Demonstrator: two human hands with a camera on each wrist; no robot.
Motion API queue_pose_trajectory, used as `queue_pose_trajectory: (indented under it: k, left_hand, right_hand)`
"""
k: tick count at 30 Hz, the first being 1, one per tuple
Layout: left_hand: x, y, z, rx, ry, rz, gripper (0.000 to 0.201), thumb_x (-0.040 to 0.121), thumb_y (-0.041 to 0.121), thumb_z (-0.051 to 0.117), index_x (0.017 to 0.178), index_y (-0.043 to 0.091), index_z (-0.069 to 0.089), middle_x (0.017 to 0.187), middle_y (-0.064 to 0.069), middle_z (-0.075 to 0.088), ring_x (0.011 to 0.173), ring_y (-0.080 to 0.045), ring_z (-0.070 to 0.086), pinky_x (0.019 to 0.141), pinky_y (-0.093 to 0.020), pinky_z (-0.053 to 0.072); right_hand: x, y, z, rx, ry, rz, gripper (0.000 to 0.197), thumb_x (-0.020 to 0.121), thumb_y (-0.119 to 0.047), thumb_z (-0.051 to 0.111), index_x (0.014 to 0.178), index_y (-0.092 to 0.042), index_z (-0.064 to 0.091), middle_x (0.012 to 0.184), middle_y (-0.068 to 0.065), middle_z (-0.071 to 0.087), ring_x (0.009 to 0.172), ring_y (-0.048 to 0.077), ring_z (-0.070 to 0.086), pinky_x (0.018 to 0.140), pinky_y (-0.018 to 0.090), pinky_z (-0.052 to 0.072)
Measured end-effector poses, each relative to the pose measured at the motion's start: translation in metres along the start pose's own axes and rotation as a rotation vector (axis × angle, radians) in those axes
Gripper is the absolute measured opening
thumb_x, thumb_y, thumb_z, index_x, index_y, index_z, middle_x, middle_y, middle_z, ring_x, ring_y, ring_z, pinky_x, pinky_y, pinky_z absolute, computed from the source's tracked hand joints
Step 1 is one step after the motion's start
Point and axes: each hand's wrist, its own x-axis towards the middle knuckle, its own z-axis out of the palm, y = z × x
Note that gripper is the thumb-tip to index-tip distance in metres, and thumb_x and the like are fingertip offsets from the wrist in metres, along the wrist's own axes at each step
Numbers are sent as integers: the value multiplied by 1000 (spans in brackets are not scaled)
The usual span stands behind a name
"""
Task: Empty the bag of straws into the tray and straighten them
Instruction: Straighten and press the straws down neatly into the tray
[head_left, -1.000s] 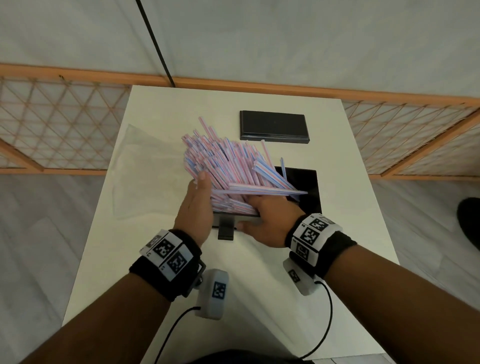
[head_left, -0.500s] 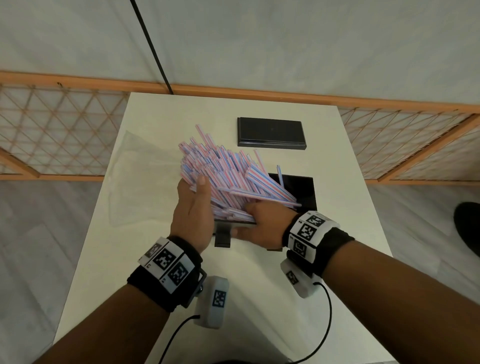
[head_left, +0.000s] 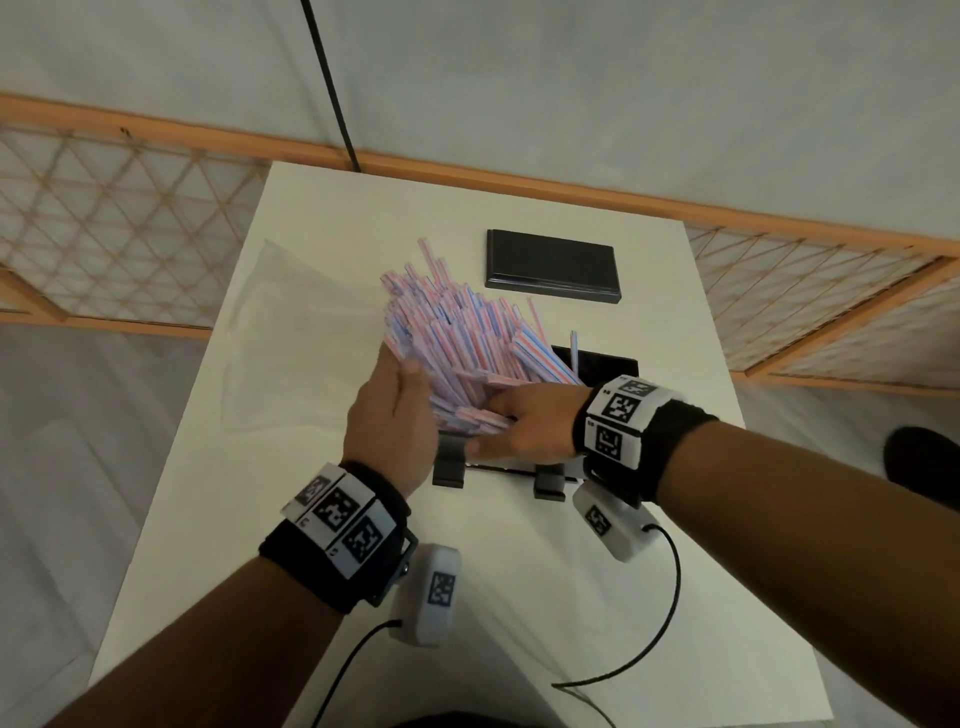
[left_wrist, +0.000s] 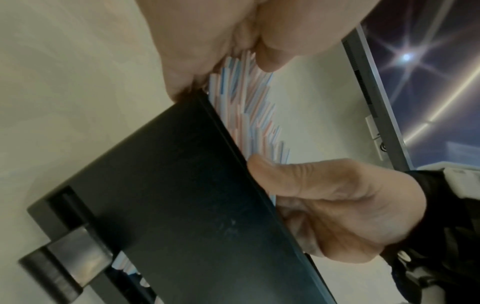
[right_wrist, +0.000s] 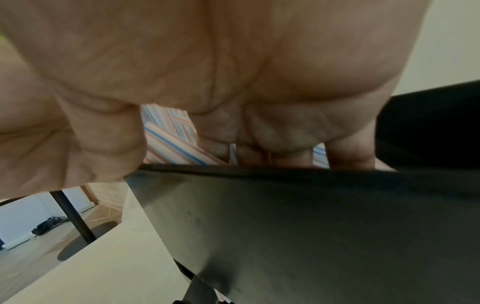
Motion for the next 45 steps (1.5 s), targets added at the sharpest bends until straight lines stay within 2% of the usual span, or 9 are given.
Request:
queue_pose_trajectory:
  k: [5,8,11,14,21,26,33,39,45]
  left_hand:
    - [-3,4,-1,-20,-110,-24,63,94,65,34,147,33,43,130,23,60,120,9,54,109,-30,40]
    - [1,2,2,-57,-170,-52,76,84,76,38,142,27,45,132,11,62,124,-9,57,110,-42,43]
    - [1,6,1,-49,-67,-74,72,75,79,41,111,17,52,94,9,63,90,-14,62,90,-43,50]
    - [2,15,0,-85,18,-77,66,83,64,48,124,14,49,98,12,62,89,-9,61,94,-48,52]
    - [5,14,3,-74,82,-57,56,89,43,48,134,10,46,121,-6,61,110,-25,62,102,-58,48]
    - [5,9,3,-86,99,-95,69,84,57,45,138,15,46,117,-2,61,110,-28,61,101,-52,49]
    - [-13,-3,4,-143,-81,-104,65,85,74,36,138,38,44,132,18,60,121,2,57,111,-40,43]
    - [-9,-10,2,24,-125,-150,40,90,50,57,125,32,54,113,9,69,106,-18,66,94,-43,53]
    - [-8,-1,-2,133,-43,-155,35,80,52,64,101,23,61,97,3,68,91,-20,66,83,-43,56]
  right_hand:
    - [1,1,2,11,48,-21,68,92,-66,48,142,-20,45,147,2,47,132,23,44,107,33,33]
    - [5,0,10,87,102,-64,57,91,-64,50,130,-22,53,132,1,55,120,22,51,104,35,39]
    - [8,3,15,114,150,-69,50,90,-68,48,114,-25,59,115,0,62,108,21,55,98,34,42]
    - [9,6,22,114,219,-55,47,90,-69,46,97,-23,53,94,-1,57,92,22,53,83,30,40]
    - [16,7,32,159,232,-106,53,89,-72,45,101,-22,56,95,-2,60,97,21,57,88,31,44]
    - [18,7,32,73,274,-91,58,87,-77,39,89,-21,56,89,2,62,95,23,60,91,35,47]
    - [18,-4,25,-11,244,-109,61,88,-75,33,64,-23,54,50,0,51,60,17,56,85,39,51]
    - [5,-12,23,60,259,-16,59,91,-69,42,60,-20,52,55,-1,51,56,13,48,52,25,34]
    - [18,-4,33,159,267,-44,82,74,-87,36,83,-14,71,77,7,72,75,22,67,80,39,57]
